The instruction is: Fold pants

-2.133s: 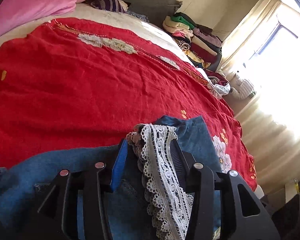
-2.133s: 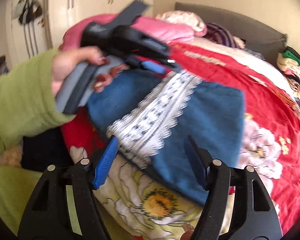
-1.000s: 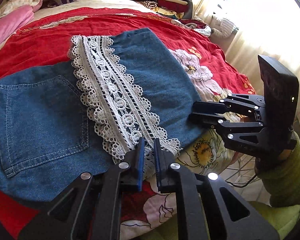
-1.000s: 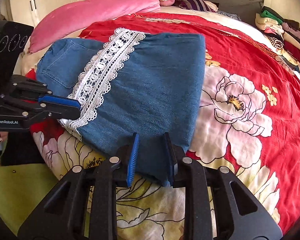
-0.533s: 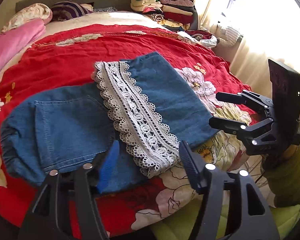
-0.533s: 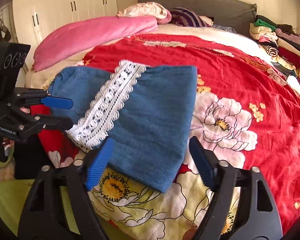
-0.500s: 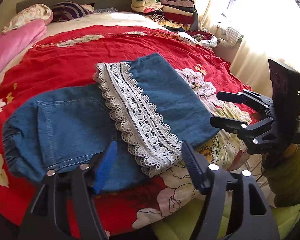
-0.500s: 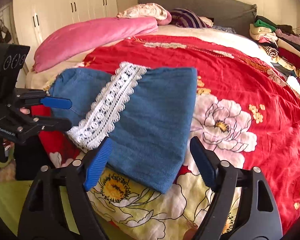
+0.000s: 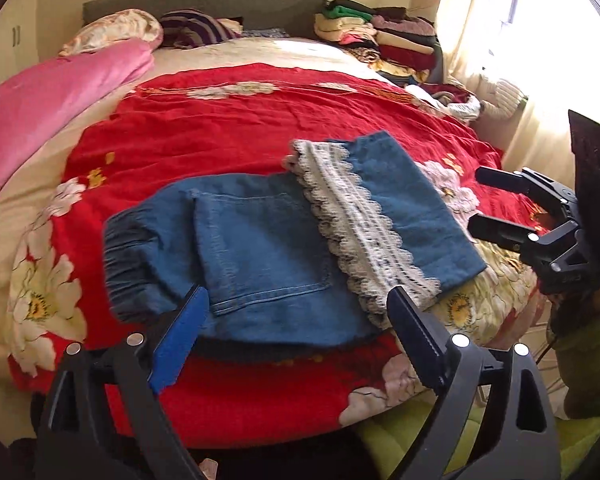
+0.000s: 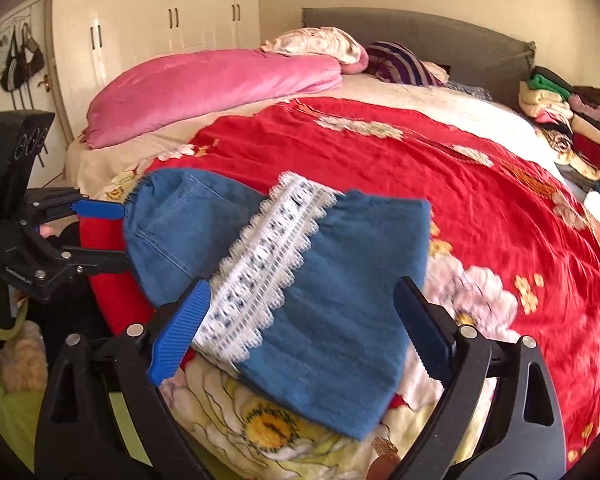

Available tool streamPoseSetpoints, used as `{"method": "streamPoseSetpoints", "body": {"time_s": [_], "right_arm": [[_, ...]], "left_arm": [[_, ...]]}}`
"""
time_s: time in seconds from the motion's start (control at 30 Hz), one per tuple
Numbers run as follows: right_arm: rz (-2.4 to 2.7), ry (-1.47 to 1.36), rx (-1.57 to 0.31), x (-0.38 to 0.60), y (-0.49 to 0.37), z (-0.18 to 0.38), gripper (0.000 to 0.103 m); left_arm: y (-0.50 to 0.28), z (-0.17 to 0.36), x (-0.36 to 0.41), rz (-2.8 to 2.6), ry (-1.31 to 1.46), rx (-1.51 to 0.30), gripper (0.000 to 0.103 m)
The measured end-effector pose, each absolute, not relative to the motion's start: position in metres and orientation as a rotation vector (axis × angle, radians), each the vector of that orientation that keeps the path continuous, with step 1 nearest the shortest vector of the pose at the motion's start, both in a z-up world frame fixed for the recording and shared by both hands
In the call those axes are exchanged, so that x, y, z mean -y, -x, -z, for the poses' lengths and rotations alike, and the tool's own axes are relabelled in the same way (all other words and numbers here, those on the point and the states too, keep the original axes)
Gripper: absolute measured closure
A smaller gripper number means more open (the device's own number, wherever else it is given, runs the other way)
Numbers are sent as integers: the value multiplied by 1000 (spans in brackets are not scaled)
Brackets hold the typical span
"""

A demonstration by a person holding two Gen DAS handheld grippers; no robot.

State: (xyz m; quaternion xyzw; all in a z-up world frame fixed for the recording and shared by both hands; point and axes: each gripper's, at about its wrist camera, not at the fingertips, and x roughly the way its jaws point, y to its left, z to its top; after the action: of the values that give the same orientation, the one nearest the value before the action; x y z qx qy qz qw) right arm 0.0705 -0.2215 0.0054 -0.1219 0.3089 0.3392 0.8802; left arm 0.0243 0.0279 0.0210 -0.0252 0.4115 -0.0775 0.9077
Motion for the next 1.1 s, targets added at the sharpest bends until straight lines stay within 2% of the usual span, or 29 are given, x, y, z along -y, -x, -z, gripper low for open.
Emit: {"method": "streamPoseSetpoints", "body": {"time_s": [0.33, 0.77, 0.83, 0.87, 0.93, 0.97, 1.1], "right_arm": [[-875, 313, -633, 140, -83, -26, 15], [-1082, 420, -748, 33, -119, -10, 15], [-1100, 443, -754, 19, -124, -5, 15], [-1109, 449, -768, 14, -127, -2, 15], [-1126, 461, -796, 3, -132, 4, 15], [-1150, 473, -820, -5, -134, 8, 15], [-1188, 530, -866, -32, -134, 20, 15]], "left_arm": [[-8, -8, -104, 38, 224, -866, 13], [-18, 28, -125, 86, 401, -900, 13], [-22, 33, -126, 94, 417, -903, 29], [-24, 36, -126, 97, 424, -909, 34], [-27, 39, -129, 102, 439, -909, 53], [-28, 41, -128, 123, 447, -909, 58], [-33, 46, -125, 128, 436, -920, 61]]}}
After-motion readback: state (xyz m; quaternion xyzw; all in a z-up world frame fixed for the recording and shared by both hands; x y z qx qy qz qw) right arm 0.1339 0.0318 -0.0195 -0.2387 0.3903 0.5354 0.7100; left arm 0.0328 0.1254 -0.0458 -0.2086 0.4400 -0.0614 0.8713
